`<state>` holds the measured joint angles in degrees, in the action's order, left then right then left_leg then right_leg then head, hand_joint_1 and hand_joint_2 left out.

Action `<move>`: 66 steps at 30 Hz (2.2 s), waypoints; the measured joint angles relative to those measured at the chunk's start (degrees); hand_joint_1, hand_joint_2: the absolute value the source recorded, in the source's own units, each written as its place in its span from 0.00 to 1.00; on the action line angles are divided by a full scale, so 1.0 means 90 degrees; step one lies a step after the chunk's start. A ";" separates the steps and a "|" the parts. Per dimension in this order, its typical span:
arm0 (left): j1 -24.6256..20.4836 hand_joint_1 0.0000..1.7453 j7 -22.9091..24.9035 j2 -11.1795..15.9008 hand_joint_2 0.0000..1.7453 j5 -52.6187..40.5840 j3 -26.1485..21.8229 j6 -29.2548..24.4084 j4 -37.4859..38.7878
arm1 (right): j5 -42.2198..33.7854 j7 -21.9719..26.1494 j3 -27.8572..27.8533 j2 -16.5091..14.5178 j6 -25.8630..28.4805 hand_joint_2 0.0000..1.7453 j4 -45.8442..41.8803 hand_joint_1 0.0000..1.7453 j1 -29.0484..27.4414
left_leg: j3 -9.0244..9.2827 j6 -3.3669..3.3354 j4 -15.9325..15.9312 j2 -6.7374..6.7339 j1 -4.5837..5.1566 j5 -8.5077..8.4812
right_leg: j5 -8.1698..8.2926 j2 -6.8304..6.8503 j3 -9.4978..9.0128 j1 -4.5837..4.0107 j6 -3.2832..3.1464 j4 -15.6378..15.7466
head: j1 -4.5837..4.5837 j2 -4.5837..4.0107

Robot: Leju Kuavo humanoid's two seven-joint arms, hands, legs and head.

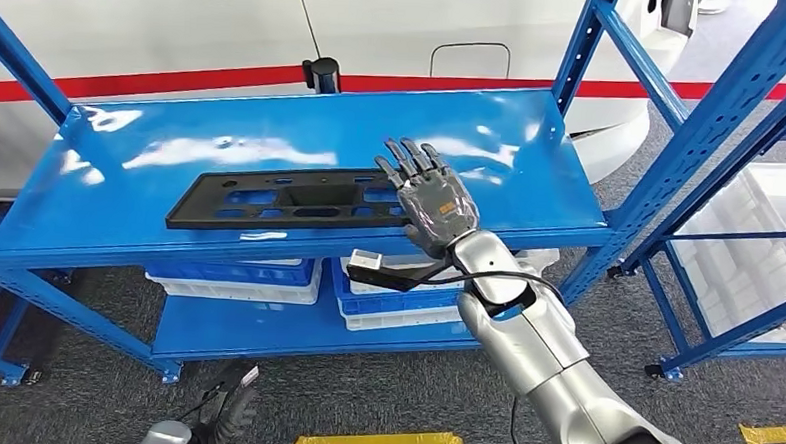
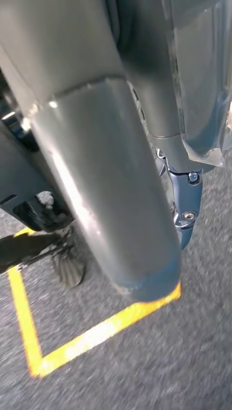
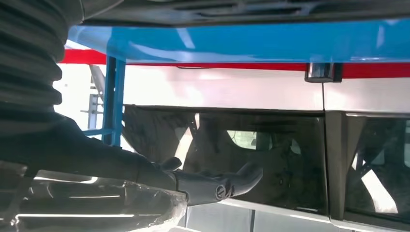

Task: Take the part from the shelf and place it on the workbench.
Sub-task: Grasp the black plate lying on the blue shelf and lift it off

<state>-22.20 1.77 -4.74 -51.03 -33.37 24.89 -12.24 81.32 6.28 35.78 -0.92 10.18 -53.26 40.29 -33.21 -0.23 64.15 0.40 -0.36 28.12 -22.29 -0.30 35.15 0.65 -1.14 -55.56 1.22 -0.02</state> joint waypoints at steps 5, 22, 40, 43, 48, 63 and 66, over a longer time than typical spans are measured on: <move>0.0034 0.00 0.0040 0.0016 0.00 -0.0002 -0.0001 -0.0048 0.0002 | -0.0018 0.0021 0.0038 -0.0091 0.0018 1.00 0.0165 0.00 -0.0003 | -0.1016 0.0085 0.0737 -0.0022 -0.0037 0.0426 | -0.0263 -0.0049 -0.0304 -0.0019 -0.0065 -0.0003 | 0.0017 0.0000; -0.0044 0.00 0.0224 0.0037 0.00 -0.0072 0.0010 -0.0187 0.0005 | -0.0033 0.0009 0.0115 -0.0093 0.0181 1.00 0.0649 0.00 -0.0203 | -0.0397 -0.0258 -0.0947 0.0031 0.0023 -0.0782 | -0.0645 -0.0022 0.0536 0.0027 0.0436 -0.1193 | -0.0011 0.0000; -0.0075 0.00 0.0231 0.0012 0.00 -0.0081 0.0055 -0.0159 0.0005 | -0.0127 -0.0022 0.0123 -0.0322 0.0463 1.00 0.1138 1.00 -0.0197 | -0.0367 -0.0086 -0.0780 0.0034 0.0013 -0.0580 | -0.0215 -0.0029 0.0084 -0.0007 0.0242 -0.0250 | -0.0004 0.0000; -0.0077 0.00 0.0214 0.0005 0.00 -0.0081 0.0059 -0.0160 0.0005 | -0.0154 -0.0051 0.0122 -0.0353 0.0493 1.00 0.1242 1.00 -0.0190 | -0.0367 -0.0084 -0.0780 0.0034 0.0021 -0.0580 | -0.0215 -0.0029 0.0082 -0.0002 0.0242 -0.0249 | -0.0005 0.0000; -0.0086 0.00 0.0208 0.0003 0.00 -0.0081 0.0071 -0.0160 0.0004 | -0.0159 -0.0060 0.0121 -0.0381 0.0506 1.00 0.1352 1.00 -0.0168 | -0.0368 -0.0085 -0.0777 0.0036 0.0042 -0.0580 | -0.0215 -0.0029 0.0077 0.0012 0.0243 -0.0247 | -0.0005 0.0000; -0.0094 0.00 0.0225 0.0002 1.00 -0.0083 0.0102 -0.0150 0.0004 | -0.0105 -0.0134 0.0120 -0.0408 0.0520 1.00 0.1431 1.00 -0.0105 | -0.0367 -0.0087 -0.0773 0.0038 0.0055 -0.0579 | -0.0214 -0.0026 0.0072 0.0032 0.0244 -0.0241 | -0.0005 0.0000; -0.0095 0.00 0.0267 0.0002 1.00 -0.0083 0.0103 -0.0199 0.0004 | -0.0010 -0.0208 0.0114 -0.0409 0.0711 1.00 0.1421 1.00 -0.0140 | -0.0368 -0.0087 -0.0773 0.0038 0.0055 -0.0579 | -0.0214 -0.0026 0.0072 0.0032 0.0244 -0.0242 | -0.0005 0.0000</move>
<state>-23.05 4.17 -4.72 -51.77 -32.44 23.11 -12.21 81.23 4.41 36.81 -4.60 16.58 -40.47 39.03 -36.52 -1.02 57.19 0.75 0.14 22.91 -24.22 -0.53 35.80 0.93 1.06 -57.74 1.18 -0.02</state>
